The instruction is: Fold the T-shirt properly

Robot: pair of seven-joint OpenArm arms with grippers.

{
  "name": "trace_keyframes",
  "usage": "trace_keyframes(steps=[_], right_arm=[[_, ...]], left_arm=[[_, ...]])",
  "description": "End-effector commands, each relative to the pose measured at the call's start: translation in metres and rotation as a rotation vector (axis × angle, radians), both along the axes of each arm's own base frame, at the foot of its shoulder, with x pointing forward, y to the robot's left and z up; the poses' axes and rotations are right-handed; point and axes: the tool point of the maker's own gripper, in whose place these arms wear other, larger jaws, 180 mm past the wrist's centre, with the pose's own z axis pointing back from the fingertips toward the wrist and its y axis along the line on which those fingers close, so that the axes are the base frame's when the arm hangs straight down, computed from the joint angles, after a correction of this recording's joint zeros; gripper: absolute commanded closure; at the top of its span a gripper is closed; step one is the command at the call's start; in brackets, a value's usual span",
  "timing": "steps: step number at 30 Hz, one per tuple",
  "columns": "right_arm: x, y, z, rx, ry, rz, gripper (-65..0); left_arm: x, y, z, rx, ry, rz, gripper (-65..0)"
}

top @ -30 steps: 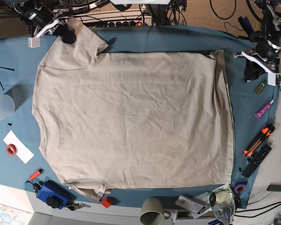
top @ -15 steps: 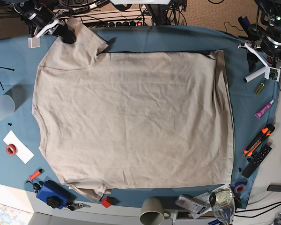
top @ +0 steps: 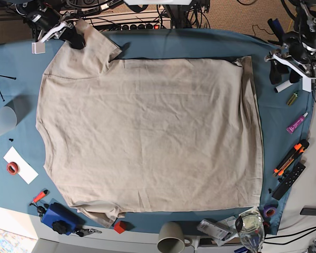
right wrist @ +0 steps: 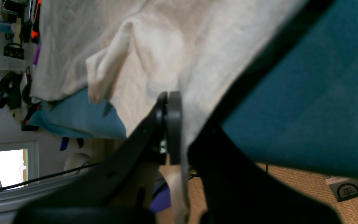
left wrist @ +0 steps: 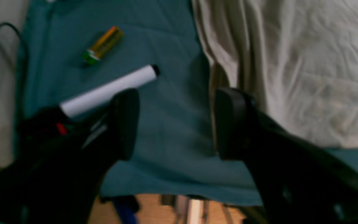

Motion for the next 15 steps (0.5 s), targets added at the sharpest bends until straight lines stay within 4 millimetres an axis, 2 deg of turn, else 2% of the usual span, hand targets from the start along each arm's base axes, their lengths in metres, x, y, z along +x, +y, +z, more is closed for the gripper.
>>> trace_keyframes(steps=[1,5,9,15], right_arm=[[-0.028,-0.003,-0.021,-0.062,0.156,0.056,0.0],[-0.028,-0.003,-0.021,-0.062,0.155,0.055,0.0],[-0.028,-0.003,-0.021,-0.062,0.155,0.056,0.0],[-0.028,-0.003,-0.021,-0.062,0.155,0.055,0.0]], left_arm=[[0.002,-0.006,0.006,-0.032,-0.030,-0.007,-38.2],[-0.001,-0.026,0.002,-0.124,-0.029,-0.039,-35.0],[-0.006,-0.024,-0.011,-0.158,0.006,-0.023,-33.8],[-0.013,-0.021,-0.043,-0.247,0.073,0.015,-33.8]])
